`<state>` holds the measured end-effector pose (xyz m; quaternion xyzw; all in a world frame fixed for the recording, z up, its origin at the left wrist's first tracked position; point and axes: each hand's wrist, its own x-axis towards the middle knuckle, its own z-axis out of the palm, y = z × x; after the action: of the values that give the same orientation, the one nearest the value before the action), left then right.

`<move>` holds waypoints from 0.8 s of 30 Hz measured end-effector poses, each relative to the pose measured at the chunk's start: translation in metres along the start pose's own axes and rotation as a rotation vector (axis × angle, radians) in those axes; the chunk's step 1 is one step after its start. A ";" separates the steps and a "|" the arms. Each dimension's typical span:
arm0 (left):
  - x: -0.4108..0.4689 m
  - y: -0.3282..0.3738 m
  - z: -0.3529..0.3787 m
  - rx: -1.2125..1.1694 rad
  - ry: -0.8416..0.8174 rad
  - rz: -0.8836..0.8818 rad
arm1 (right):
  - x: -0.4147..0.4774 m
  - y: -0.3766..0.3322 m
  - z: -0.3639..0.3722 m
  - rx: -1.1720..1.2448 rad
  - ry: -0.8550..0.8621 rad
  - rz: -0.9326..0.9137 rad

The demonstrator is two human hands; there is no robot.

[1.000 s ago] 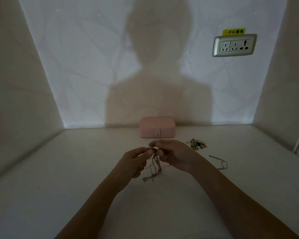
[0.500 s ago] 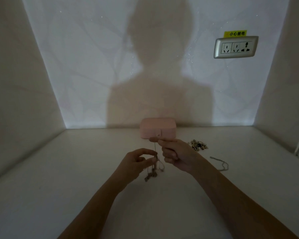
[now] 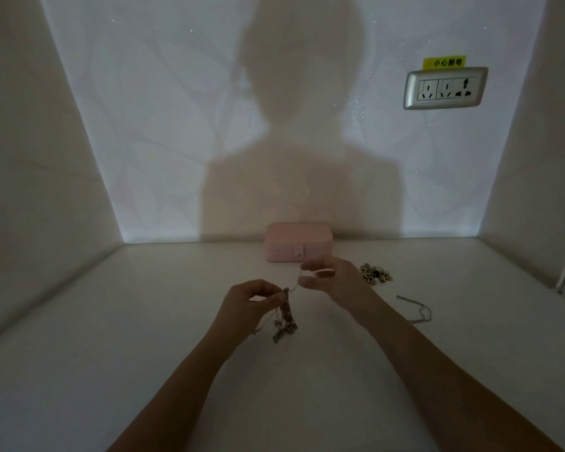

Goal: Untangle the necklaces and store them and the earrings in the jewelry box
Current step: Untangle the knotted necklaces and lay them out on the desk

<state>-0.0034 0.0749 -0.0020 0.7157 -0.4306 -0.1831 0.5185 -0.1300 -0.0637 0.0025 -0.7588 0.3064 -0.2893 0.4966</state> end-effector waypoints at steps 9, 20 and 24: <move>0.000 0.003 -0.001 -0.012 0.027 0.045 | -0.010 -0.011 0.003 0.035 -0.220 -0.118; -0.001 0.003 -0.008 0.000 -0.065 0.059 | -0.014 -0.011 0.009 0.084 -0.342 -0.004; -0.001 0.005 -0.009 -0.037 -0.084 0.029 | -0.012 -0.012 0.009 0.198 -0.337 0.007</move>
<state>0.0001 0.0809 0.0059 0.6914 -0.4587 -0.2131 0.5158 -0.1293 -0.0457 0.0088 -0.7429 0.1916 -0.1852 0.6140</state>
